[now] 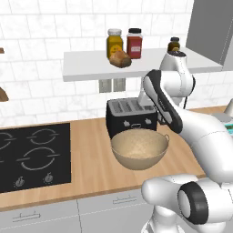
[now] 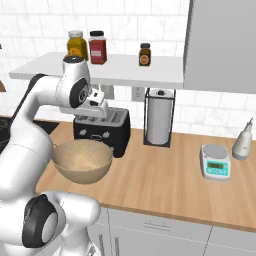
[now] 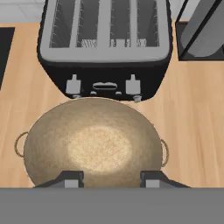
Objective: Open the cabinet, pick up the bread from the cabinet and place it in the basket. Then move the basket to the dining counter.
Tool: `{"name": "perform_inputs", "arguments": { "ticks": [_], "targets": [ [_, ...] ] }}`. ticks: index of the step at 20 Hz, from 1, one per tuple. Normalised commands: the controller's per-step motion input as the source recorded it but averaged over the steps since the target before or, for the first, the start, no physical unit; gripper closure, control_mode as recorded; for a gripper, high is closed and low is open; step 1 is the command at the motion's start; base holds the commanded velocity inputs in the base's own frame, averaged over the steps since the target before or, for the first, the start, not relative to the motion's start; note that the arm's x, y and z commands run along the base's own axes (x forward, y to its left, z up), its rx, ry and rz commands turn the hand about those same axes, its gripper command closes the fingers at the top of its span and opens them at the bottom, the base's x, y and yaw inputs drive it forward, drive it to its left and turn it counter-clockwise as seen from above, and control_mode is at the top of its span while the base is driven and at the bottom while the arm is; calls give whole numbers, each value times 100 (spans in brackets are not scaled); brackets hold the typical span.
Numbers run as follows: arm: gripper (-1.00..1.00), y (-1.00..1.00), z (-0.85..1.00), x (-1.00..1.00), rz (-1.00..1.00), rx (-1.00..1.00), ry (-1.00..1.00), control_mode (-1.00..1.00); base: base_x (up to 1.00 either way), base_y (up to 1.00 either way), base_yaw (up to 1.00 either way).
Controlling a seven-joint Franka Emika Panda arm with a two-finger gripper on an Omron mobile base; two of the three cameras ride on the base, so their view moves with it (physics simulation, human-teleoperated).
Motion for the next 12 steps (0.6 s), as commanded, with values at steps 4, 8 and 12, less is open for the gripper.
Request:
{"name": "perform_inputs", "arguments": {
  "ticks": [4, 8, 12],
  "targets": [
    [-100, 11, 1, 0, 7, 1, 0, -100, 0, 0, 0],
    [-100, 42, 53, 0, 13, -3, -9, -100, 0, 0, 0],
    [-100, 51, 94, -6, 9, -10, -17, -100, 0, 0, 0]
  ]
}}
